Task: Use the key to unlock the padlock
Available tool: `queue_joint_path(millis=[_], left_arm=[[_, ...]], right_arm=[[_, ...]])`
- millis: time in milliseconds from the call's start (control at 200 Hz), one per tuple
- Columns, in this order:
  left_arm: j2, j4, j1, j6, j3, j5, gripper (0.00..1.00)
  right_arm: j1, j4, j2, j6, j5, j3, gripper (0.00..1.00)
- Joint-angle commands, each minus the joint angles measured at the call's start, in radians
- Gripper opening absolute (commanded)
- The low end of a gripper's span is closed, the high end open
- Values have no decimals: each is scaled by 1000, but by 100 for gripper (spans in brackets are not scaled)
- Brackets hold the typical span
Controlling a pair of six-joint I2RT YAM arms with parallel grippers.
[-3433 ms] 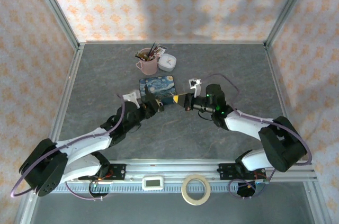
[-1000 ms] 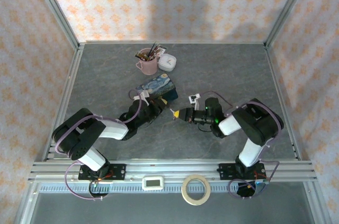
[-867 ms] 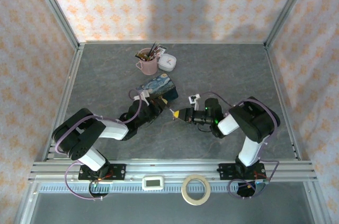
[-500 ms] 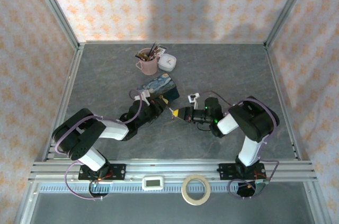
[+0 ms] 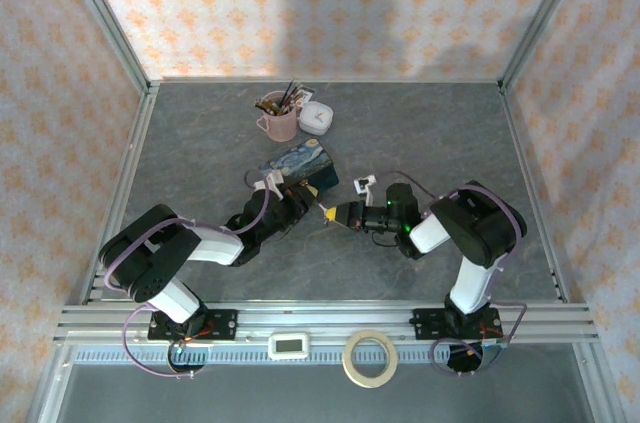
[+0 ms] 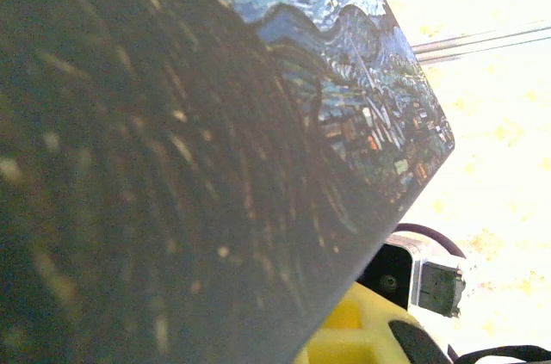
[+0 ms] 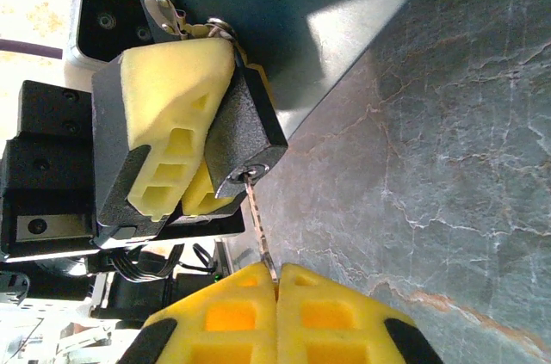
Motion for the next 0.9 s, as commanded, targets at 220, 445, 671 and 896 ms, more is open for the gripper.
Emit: queue_joint_path(millis=[220,445,671,896], left_arm=[[6,52,-25,37,27,35,0],[-3,97,-33,38,4,77,0],[-15,147,-51,38,0,72,0],[9,192,-63,26,-1,82,0]], right_arm=[[-14,36,-39,-12,-2,17,0],[-25,60,-39,51,-6,51,0],[-25,52,-35,168,47,53,0],[-26,142,-19,307,74,35,0]])
